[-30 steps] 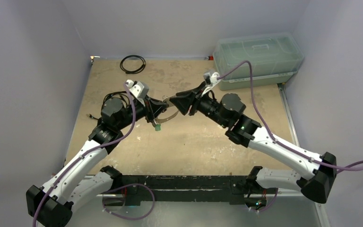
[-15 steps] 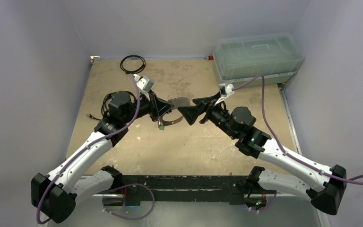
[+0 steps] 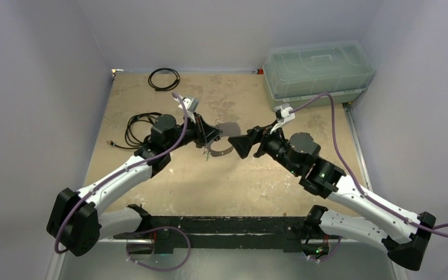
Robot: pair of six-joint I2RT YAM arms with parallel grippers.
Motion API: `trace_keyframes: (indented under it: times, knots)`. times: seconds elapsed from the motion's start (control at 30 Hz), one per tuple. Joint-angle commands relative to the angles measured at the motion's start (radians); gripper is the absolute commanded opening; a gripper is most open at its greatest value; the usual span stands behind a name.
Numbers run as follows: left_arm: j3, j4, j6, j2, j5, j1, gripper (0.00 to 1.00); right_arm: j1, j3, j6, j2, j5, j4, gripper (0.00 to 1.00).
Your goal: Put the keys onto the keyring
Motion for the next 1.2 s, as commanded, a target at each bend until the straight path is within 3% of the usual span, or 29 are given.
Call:
trace_keyframes:
  times: [0.0,0.27,0.73,1.17]
  knots:
    - [0.011,0.152,-0.040,0.053,0.020,-0.023,0.00,-0.004,0.004,0.005,-0.080,0.000,-0.058,0.90]
    - [-0.059,0.315,-0.096,0.124,-0.056,-0.135,0.00,-0.016,0.019,0.081,-0.044,0.071,-0.116,0.81]
    - [-0.042,0.333,-0.087,0.145,-0.107,-0.224,0.00,-0.036,0.035,0.126,0.074,0.090,-0.132,0.53]
    - [-0.042,0.348,-0.083,0.142,-0.105,-0.245,0.00,-0.037,0.042,0.122,0.122,0.143,-0.133,0.41]
